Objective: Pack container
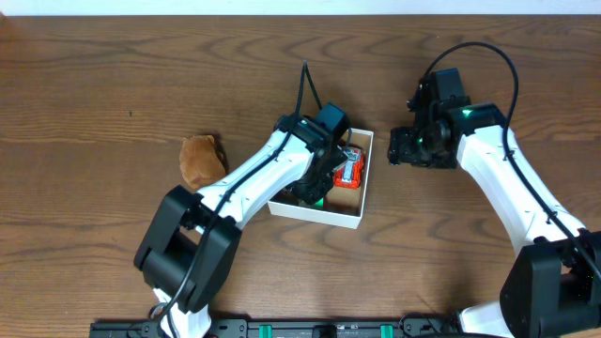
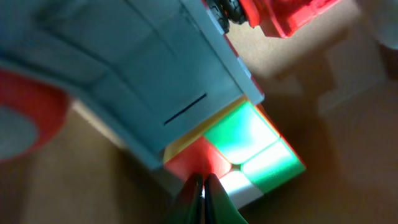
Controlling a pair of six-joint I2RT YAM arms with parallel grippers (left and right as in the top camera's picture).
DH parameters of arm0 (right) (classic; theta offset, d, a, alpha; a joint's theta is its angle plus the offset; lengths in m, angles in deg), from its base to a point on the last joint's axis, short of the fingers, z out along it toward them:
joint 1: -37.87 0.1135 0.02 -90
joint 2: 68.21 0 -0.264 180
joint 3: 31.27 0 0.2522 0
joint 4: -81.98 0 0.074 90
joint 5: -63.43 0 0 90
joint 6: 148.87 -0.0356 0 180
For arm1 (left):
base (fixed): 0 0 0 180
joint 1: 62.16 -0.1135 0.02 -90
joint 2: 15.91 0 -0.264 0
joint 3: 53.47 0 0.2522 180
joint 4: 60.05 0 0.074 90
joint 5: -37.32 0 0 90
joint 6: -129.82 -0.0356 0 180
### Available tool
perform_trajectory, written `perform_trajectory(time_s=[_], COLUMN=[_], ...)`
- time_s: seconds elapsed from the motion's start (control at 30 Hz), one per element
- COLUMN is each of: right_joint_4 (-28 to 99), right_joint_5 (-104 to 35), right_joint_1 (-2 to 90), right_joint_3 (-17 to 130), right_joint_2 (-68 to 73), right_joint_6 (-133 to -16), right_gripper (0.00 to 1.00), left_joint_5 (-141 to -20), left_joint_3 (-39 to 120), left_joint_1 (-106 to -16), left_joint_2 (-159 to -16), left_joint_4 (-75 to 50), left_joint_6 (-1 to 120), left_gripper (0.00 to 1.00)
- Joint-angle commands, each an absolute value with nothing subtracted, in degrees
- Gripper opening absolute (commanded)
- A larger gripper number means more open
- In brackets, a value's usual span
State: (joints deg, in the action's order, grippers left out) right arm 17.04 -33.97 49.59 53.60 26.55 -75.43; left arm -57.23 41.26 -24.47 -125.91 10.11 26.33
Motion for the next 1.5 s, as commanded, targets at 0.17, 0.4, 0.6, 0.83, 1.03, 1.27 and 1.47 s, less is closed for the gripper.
perform_trajectory(time_s=[0.17, 0.4, 0.6, 0.83, 1.03, 1.27, 1.47], right_joint_4=[18.7, 20.8, 22.1, 24.2, 24.8, 25.5, 25.6], right_joint_5=[-34.5, -34.6, -35.5, -40.9, -41.1, -41.0, -41.0], right_joint_1=[50.1, 50.1, 50.1, 50.1, 50.1, 50.1, 50.1], right_joint_3=[52.3, 50.2, 49.5, 49.5, 49.5, 49.5, 49.5], right_joint_2=[26.6, 27.2, 30.7, 34.4, 34.9, 34.9, 34.9], right_joint_6=[-77.3, -78.6, -79.0, -78.6, -78.5, -78.5, -78.4], right_gripper=[0.67, 0.66, 0.67, 0.67, 0.67, 0.68, 0.68], left_joint_5=[-58.7, -61.4, -61.4, -65.3, -66.7, -66.5, -66.4], left_joint_3=[41.0, 41.0, 41.0, 41.0, 41.0, 41.0, 41.0], left_joint_1=[-24.4, -24.3, -24.3, -24.3, -24.3, -24.3, -24.3], left_joint_2=[-127.9, -127.9, -127.9, -127.9, -127.9, -127.9, -127.9], left_joint_4=[8.8, 6.8, 5.3, 3.1, 3.6, 7.2, 7.3], left_joint_6=[26.9, 27.6, 28.2, 28.2, 29.9, 29.2, 29.2], left_gripper=[0.06, 0.06, 0.06, 0.06, 0.06, 0.06, 0.06])
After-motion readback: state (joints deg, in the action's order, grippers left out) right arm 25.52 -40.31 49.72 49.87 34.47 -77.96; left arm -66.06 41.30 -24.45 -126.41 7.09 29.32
